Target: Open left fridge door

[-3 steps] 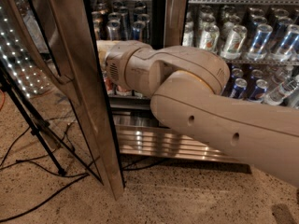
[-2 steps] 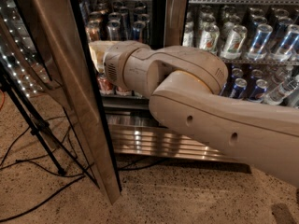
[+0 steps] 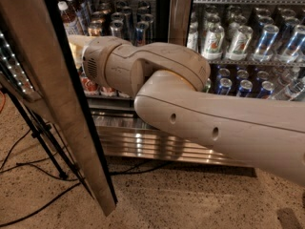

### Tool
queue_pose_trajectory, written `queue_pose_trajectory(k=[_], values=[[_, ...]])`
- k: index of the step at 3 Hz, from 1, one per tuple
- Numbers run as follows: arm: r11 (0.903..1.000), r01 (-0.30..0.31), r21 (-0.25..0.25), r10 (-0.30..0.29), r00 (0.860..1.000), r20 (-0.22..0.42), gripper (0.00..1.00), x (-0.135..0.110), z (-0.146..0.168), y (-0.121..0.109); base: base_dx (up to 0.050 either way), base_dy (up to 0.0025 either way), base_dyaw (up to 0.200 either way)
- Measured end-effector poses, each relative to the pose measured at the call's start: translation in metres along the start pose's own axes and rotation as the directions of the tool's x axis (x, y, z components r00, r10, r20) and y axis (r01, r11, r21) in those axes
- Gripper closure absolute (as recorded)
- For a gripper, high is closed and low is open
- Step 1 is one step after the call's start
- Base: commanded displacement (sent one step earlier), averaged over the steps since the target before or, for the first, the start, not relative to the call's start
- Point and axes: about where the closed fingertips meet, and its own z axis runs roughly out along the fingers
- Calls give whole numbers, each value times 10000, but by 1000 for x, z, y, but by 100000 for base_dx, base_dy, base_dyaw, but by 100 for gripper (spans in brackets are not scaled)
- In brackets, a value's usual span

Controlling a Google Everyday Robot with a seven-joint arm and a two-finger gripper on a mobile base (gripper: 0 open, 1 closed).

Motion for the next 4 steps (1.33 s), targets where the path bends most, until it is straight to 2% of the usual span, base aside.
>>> queue_pose_trajectory(k=[1, 2, 3, 4], values=[[9929, -626, -1015, 701, 9950, 715, 100, -28, 11, 39, 0, 0, 0], [9735, -1088, -2012, 1351, 9833, 1219, 100, -53, 18, 72, 0, 0, 0], [9719, -1133, -2063, 1409, 9822, 1243, 100, -54, 17, 73, 0, 0, 0], [9438, -1662, -2857, 2186, 9622, 1627, 100, -66, 33, 98, 0, 0, 0]])
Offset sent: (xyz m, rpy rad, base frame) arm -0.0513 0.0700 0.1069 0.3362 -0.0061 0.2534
